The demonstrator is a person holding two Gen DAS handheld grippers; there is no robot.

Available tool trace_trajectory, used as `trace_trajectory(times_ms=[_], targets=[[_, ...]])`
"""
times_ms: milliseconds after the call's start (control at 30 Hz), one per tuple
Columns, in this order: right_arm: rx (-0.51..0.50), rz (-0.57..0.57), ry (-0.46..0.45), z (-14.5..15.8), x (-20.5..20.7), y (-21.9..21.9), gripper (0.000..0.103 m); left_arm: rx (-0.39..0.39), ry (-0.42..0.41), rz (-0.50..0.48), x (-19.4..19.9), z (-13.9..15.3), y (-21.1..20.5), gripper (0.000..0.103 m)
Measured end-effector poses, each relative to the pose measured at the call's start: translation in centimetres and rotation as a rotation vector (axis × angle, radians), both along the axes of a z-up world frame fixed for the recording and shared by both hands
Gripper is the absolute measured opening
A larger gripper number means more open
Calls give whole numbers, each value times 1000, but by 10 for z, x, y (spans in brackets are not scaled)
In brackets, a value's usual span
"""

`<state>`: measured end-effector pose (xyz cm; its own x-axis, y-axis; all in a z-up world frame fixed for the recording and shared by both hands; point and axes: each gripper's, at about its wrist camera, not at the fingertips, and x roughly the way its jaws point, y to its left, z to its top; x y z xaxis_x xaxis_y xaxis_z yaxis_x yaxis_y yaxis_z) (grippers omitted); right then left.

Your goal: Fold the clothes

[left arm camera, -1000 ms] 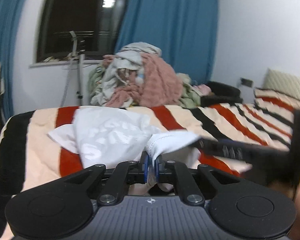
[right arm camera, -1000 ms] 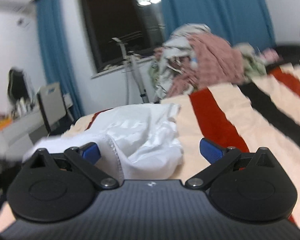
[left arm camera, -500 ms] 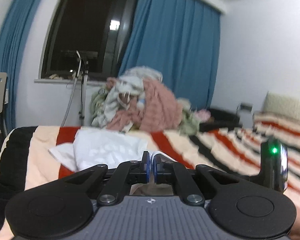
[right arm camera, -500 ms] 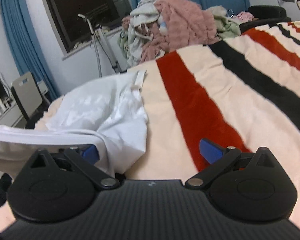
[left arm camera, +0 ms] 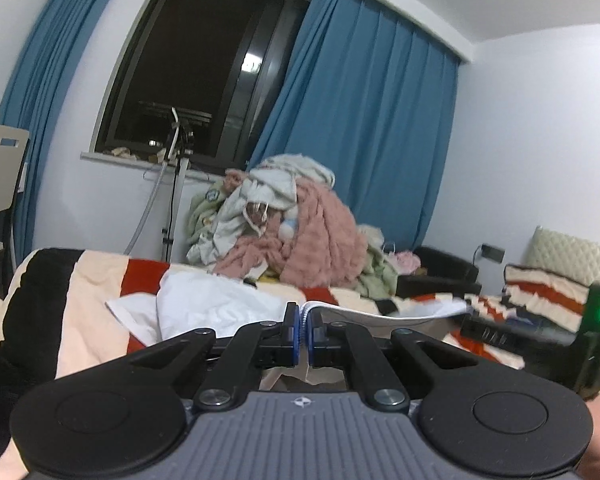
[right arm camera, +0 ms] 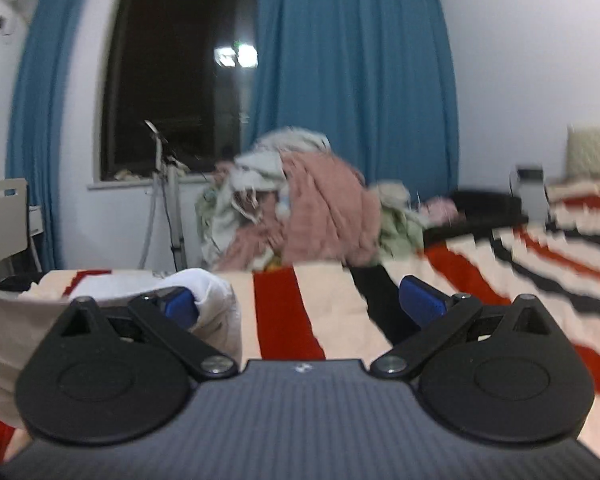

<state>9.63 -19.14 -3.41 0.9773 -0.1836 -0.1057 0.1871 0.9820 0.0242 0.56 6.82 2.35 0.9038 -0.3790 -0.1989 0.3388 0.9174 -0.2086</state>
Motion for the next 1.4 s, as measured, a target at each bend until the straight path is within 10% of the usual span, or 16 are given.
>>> trace_trajectory(times_ms=[233, 400, 733, 1067, 1400], targets=[[3, -13, 43, -4, 7, -2, 103, 101, 127, 8, 13, -18, -15, 11], [-2, -5, 22, -2, 2, 1, 103, 209, 151, -5, 18, -33, -32, 40], [7, -12, 2, 3, -3, 0, 103, 430, 176, 103, 34, -68, -53, 50], [-116, -35, -44, -3, 0, 11, 103, 303, 281, 326, 25, -62, -7, 67], [-353, -91, -92, 1, -24, 41, 103, 181, 158, 466, 6, -21, 13, 73]])
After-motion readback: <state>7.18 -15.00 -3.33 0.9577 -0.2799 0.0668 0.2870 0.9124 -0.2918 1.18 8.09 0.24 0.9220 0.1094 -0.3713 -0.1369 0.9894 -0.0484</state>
